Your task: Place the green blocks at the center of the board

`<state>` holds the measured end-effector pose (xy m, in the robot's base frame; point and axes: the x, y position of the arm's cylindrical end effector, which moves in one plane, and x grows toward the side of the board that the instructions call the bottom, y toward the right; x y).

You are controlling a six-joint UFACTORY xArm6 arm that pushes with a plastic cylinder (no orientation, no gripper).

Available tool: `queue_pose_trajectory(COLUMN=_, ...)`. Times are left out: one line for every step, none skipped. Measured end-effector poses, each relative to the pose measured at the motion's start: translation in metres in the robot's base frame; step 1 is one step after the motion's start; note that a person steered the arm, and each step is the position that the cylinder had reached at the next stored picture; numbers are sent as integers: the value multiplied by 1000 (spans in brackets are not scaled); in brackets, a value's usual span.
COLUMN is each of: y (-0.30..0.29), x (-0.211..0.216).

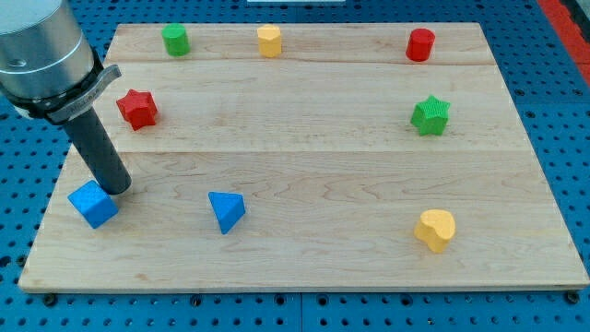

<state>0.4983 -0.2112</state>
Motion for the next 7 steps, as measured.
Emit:
queue_pose_trajectory(y=0, x=1)
queue_pose_trajectory(y=0, x=1)
queue_pose_trajectory(y=0, x=1)
queue_pose_trajectory(y=1, x=1)
queue_pose_trajectory(y=4, x=1)
queue_pose_trajectory(y=62, x=-16)
queue_pose_trajectory(y=133, x=-31)
